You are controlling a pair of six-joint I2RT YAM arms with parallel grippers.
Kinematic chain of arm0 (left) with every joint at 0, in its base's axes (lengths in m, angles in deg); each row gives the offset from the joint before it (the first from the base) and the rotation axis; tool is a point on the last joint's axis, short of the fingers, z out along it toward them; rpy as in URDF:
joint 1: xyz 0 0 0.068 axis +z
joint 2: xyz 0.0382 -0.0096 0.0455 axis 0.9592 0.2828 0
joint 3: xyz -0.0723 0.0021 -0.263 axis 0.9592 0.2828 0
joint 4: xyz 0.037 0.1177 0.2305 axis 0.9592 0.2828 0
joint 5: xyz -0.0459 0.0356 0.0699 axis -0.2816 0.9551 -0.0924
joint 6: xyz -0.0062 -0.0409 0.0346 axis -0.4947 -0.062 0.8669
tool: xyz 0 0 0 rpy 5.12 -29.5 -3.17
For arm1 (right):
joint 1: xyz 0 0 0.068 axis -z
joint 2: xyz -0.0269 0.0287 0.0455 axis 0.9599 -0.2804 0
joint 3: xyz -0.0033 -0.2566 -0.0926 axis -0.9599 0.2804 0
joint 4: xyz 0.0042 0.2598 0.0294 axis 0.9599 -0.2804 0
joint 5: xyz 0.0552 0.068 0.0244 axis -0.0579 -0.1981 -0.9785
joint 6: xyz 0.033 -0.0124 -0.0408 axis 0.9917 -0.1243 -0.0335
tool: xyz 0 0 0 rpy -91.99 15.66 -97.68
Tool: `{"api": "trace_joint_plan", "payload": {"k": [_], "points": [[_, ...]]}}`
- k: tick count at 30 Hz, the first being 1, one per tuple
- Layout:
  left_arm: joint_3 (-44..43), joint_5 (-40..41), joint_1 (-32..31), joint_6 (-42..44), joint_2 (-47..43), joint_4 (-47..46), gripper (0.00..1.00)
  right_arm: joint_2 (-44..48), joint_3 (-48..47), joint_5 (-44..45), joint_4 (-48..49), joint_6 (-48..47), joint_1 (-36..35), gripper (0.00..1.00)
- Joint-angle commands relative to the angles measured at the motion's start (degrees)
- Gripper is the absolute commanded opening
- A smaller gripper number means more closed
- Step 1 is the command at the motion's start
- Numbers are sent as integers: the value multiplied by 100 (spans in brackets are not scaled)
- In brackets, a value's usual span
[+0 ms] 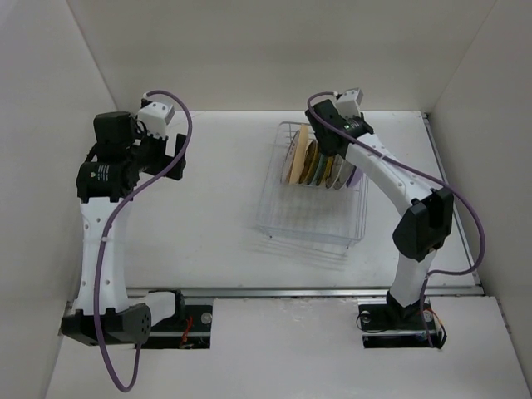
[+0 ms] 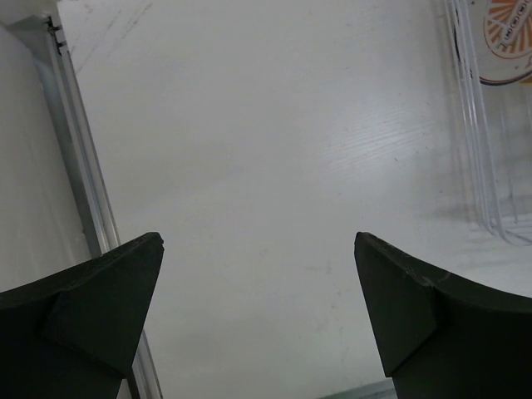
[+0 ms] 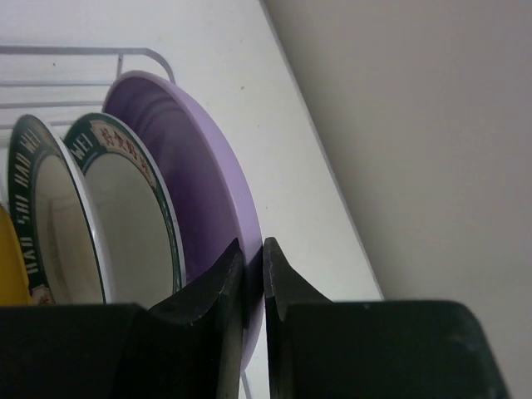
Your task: Unload the plates from the dish rack
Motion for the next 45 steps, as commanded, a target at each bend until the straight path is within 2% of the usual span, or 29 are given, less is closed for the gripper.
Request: {"api": "trace_joint_plan", "payload": {"k": [1, 4, 13, 18, 28, 32, 33, 35, 37, 38, 39, 41, 43, 45], "points": [[-110, -483, -16, -168, -262, 362, 100, 999, -989, 1540, 150, -40, -146, 0], [22, -571, -16, -229, -420, 433, 100, 1130, -1078, 1541, 149, -40, -147, 0], [180, -624, -16, -283, -762, 485, 100, 1491, 1109, 583, 1984, -93, 363, 0], [180, -624, -69, -283, -876, 538, 100, 1430, 776, 477, 1626, -23, 442, 0], [119, -1511, -69, -230, -649, 872, 100, 2685, -6, 1215, 879, 30, 285, 0], [-241, -2239, -69, -116, -315, 1091, 100, 3441, 265, -274, 1229, -40, 12, 0], [-329, -2302, -121, -177, -201, 1153, 100, 3582, 649, -1131, 1370, -40, -58, 0], [-757, -2364, -287, -300, 315, 1458, 96, 3855, 1221, -2188, 1730, -40, -242, 0], [-1197, -2364, -472, -362, 782, 1837, 94, 3856, 1520, -2667, 1994, -40, -383, 0], [-1730, -2451, -577, -292, 1280, 2074, 94, 3856, 1636, -2861, 2073, 38, -453, 0], [-1971, -2704, -779, -291, 1529, 2503, 94, 3795, 1733, -3054, 2152, 100, -524, 0], [-2297, -2908, -956, -291, 1934, 2735, 92, 3706, 1988, -3695, 2512, 275, -638, 0], [-2360, -3041, -1061, -615, 2321, 2526, 90, 3645, 2155, -4536, 2872, 346, -639, 0], [-2132, -3111, -1062, -862, 2462, 2227, 90, 3496, 2366, -5005, 3373, 346, -691, 0]]}}
